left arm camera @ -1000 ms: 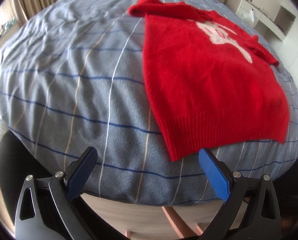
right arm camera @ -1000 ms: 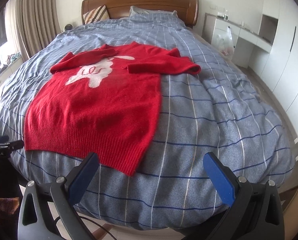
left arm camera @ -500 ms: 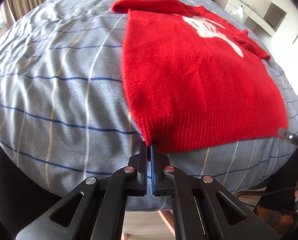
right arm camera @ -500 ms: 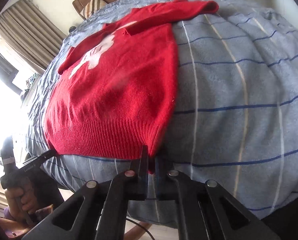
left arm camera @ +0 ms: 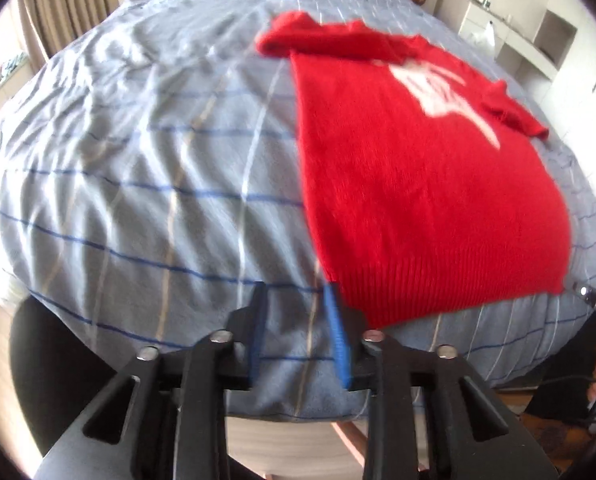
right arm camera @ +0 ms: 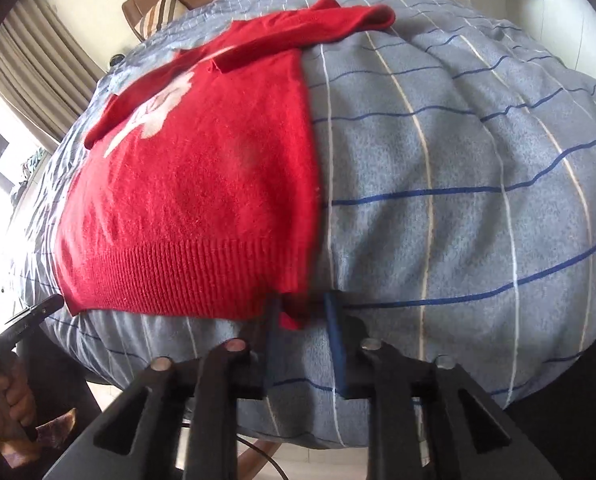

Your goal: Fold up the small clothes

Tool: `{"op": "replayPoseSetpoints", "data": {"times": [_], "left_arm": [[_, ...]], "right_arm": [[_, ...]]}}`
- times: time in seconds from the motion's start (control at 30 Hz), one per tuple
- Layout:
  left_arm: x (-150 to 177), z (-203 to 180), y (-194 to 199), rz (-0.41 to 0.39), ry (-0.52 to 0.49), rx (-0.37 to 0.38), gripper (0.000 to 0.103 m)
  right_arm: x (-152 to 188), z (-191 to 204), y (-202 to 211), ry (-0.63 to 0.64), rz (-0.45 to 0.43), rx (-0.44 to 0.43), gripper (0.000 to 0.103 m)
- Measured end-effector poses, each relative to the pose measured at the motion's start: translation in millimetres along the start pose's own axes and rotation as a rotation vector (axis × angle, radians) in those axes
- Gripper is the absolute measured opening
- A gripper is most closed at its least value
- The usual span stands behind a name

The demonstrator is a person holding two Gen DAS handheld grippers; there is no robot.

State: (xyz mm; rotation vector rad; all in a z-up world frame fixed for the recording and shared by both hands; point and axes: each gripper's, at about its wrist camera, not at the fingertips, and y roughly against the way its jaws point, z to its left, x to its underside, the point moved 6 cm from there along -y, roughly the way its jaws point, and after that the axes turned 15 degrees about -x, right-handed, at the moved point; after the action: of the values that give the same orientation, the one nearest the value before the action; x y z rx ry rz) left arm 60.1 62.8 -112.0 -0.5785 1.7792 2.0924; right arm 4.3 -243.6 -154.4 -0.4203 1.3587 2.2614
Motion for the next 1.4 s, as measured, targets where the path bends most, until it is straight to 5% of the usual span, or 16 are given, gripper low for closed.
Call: {"op": "replayPoseSetpoints", "data": {"times": [0.03, 0.13, 0.33, 0.43, 0.5, 0.57, 1.4], "left_arm": [[-16, 12, 6, -0.039, 0.016, -0.002, 0.071], [-77, 43, 1, -0.151, 0.029, -0.061, 0.086], [-192, 58, -83, -0.253, -0.032, -0.078, 0.088], [-217, 57, -131, -0.219, -0.065, -0.121, 0.088], [-215, 59, -156, -0.162, -0.084, -0.129, 0.090], [-212, 66, -166, -0.148, -0.062, -0.129, 0.103], [-210, 67, -173, -0.139, -0.016, -0.090, 0.103]], "right_arm": [[-3, 0, 9, 0.017, -0.034, 0.017, 0.046], [-20, -4, 35, 0.073, -0.146, 0.083, 0.058], [-43, -3, 35, 0.066, -0.244, 0.139, 0.060], [-39, 2, 27, 0.082, -0.233, 0.146, 0.060], [-32, 9, 19, 0.106, -0.212, 0.157, 0.060], [-28, 16, 10, 0.133, -0.186, 0.166, 0.060], [-22, 35, -24, 0.150, -0.089, 0.267, 0.060]]}}
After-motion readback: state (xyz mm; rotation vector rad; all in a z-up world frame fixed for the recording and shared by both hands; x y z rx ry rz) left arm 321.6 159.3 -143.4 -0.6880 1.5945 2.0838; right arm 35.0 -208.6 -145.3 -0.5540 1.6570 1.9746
